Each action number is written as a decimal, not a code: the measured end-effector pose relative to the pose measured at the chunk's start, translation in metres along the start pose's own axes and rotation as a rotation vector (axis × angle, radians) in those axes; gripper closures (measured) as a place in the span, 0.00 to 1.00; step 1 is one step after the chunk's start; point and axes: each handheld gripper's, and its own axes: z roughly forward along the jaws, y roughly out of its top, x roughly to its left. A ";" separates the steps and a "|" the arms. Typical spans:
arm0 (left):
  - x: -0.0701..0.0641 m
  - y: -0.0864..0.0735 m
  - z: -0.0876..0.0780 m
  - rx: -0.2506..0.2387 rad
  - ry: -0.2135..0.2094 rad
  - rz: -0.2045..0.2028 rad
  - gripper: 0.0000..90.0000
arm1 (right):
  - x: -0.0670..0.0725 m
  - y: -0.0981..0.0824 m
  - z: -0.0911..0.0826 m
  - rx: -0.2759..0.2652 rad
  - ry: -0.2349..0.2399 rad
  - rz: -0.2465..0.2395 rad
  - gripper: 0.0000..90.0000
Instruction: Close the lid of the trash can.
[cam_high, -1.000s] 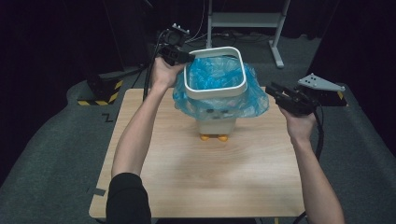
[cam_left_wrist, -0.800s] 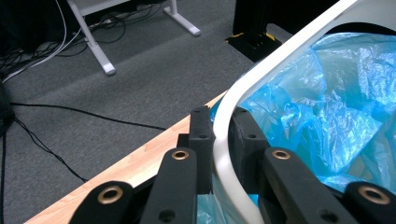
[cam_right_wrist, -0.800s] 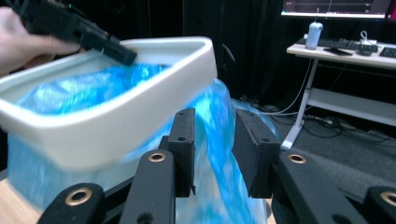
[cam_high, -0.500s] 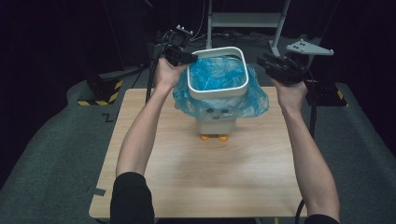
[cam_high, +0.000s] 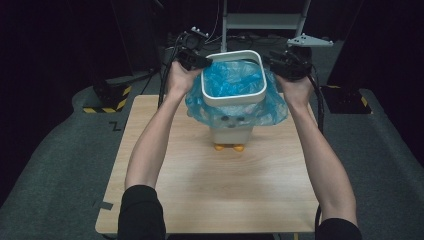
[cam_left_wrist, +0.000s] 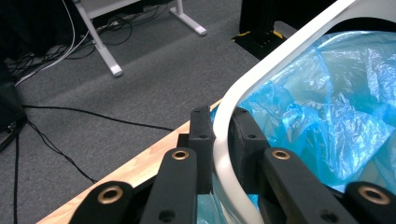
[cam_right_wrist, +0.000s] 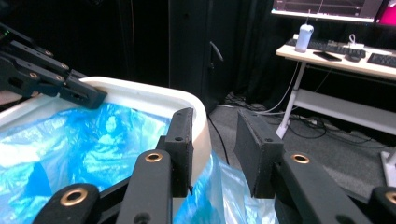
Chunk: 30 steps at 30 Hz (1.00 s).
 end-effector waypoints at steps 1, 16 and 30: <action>0.000 0.000 0.000 0.000 0.000 0.001 0.89 | 0.001 0.002 0.001 -0.004 0.001 -0.005 0.74; -0.003 0.000 0.001 -0.008 0.010 0.009 0.89 | 0.005 0.008 0.028 0.082 -0.012 -0.032 0.74; -0.007 -0.005 -0.002 -0.050 0.027 0.012 0.88 | 0.014 0.007 0.035 0.109 -0.045 -0.061 0.85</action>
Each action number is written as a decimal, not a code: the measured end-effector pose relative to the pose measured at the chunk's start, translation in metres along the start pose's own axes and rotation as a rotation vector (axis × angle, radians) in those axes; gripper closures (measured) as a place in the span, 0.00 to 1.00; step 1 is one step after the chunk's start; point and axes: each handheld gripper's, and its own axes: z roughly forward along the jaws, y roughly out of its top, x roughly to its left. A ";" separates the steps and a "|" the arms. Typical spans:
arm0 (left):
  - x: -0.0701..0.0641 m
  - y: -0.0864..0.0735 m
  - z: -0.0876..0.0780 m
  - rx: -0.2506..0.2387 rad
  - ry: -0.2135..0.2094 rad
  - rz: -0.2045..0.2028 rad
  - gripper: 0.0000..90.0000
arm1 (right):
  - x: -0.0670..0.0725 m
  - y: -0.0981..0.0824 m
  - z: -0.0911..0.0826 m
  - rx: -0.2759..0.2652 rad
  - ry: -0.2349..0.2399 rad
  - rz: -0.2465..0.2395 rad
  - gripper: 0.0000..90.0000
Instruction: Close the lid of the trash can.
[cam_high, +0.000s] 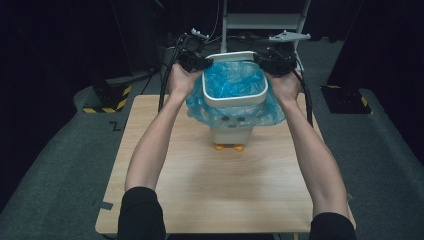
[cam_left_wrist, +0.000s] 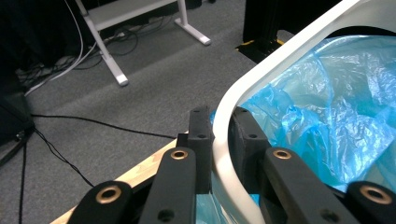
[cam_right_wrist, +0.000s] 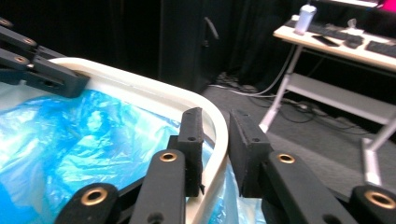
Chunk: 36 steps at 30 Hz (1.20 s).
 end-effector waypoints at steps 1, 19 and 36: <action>-0.001 0.000 0.000 -0.001 0.000 0.002 0.88 | 0.001 0.000 0.000 0.000 -0.012 -0.002 0.86; -0.001 -0.011 -0.014 -0.063 -0.007 -0.032 0.78 | 0.011 0.003 0.003 0.011 -0.066 -0.028 0.89; -0.013 -0.010 -0.015 -0.041 0.044 -0.041 0.84 | 0.009 0.003 0.003 0.046 -0.037 -0.040 0.85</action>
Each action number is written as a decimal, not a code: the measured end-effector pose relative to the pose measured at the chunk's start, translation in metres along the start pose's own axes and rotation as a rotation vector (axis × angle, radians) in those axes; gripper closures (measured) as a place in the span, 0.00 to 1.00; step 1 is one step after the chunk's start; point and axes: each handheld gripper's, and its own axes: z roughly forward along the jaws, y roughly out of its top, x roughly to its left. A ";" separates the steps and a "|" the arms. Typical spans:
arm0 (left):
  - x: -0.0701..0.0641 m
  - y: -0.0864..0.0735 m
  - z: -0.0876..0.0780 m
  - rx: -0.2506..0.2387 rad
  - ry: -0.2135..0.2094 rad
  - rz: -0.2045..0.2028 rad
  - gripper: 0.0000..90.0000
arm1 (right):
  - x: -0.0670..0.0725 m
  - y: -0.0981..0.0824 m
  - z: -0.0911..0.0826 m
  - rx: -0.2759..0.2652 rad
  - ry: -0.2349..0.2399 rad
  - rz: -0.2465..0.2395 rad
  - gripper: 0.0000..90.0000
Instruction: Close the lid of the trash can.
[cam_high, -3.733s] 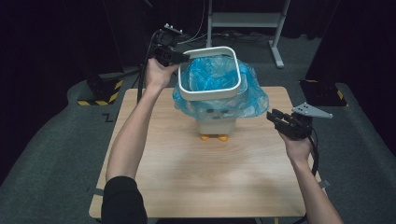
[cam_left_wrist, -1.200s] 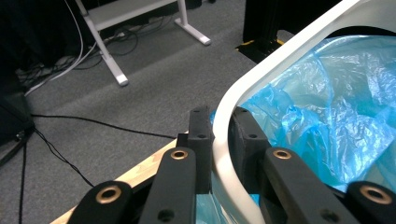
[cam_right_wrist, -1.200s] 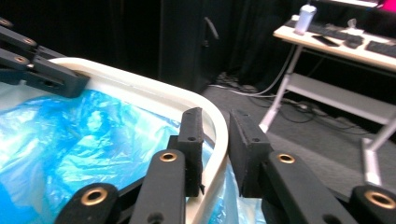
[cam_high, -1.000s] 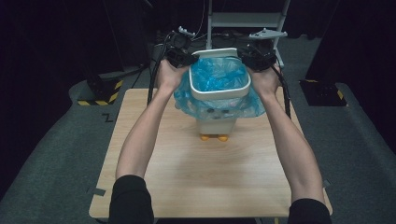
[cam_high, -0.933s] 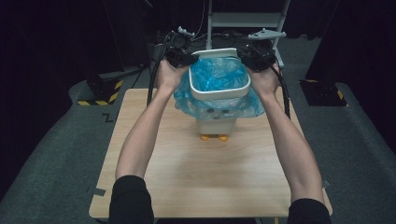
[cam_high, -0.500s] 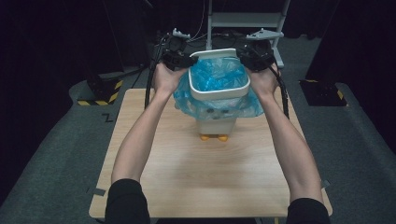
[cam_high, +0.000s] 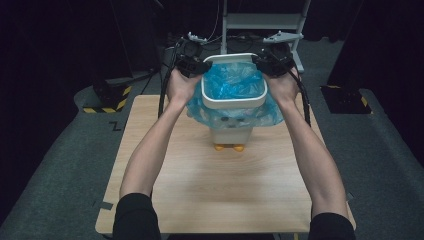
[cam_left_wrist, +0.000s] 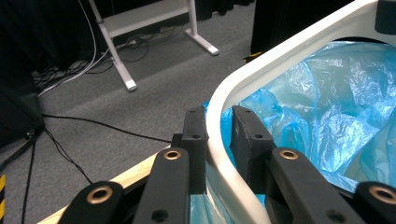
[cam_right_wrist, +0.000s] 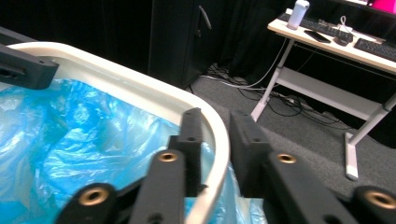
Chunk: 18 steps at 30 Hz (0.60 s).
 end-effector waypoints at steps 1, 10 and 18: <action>0.000 0.001 0.000 0.004 0.002 -0.001 0.84 | 0.000 0.000 0.000 0.000 -0.002 -0.004 0.86; 0.003 0.011 0.006 0.040 0.001 -0.003 0.86 | 0.000 0.003 0.001 0.031 -0.025 -0.001 0.87; 0.005 0.012 0.010 0.053 0.007 -0.001 0.86 | -0.001 0.004 0.005 0.054 -0.027 -0.002 0.87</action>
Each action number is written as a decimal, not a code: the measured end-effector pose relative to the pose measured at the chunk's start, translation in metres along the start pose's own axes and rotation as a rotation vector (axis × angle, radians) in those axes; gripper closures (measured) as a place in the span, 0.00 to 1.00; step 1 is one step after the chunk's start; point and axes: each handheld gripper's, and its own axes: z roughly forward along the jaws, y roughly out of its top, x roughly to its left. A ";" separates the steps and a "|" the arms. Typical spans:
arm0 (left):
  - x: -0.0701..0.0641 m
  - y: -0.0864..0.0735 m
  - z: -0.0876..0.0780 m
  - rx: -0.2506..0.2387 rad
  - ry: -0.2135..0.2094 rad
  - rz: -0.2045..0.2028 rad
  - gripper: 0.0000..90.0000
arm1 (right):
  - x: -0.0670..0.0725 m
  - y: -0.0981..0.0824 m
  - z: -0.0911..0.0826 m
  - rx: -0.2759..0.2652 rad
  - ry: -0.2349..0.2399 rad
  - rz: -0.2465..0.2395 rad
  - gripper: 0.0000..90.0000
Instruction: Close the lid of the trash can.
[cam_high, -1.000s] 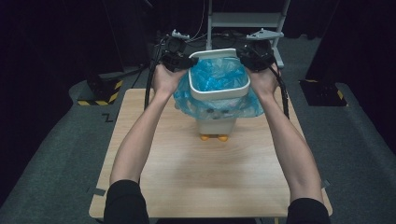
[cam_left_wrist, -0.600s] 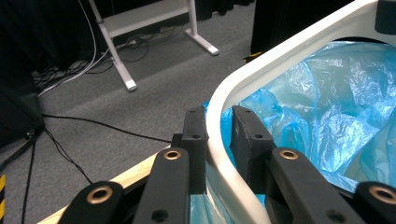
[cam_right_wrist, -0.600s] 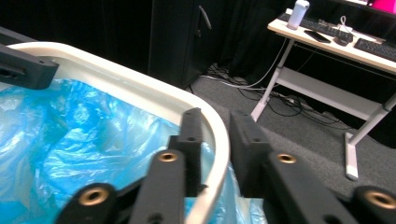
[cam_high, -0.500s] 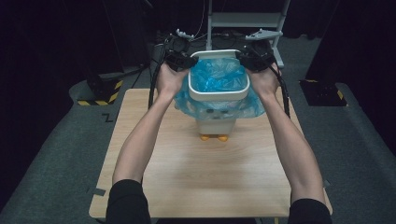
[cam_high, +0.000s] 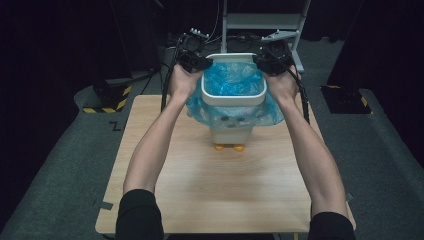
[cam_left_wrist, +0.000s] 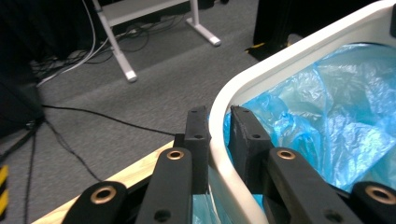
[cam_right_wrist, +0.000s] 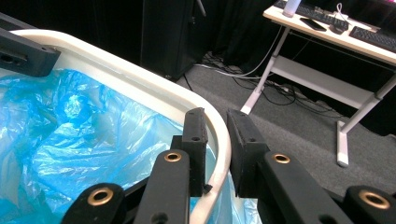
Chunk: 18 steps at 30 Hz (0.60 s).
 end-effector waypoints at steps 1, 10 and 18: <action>-0.001 0.001 0.000 0.007 0.005 0.005 0.86 | 0.000 0.000 0.000 0.005 -0.001 0.000 0.87; 0.000 0.005 0.005 0.020 0.008 -0.008 0.87 | -0.003 0.001 0.003 0.019 -0.005 0.006 0.87; 0.000 0.006 0.007 0.032 0.016 -0.006 0.87 | -0.005 0.001 0.006 0.034 0.008 0.018 0.87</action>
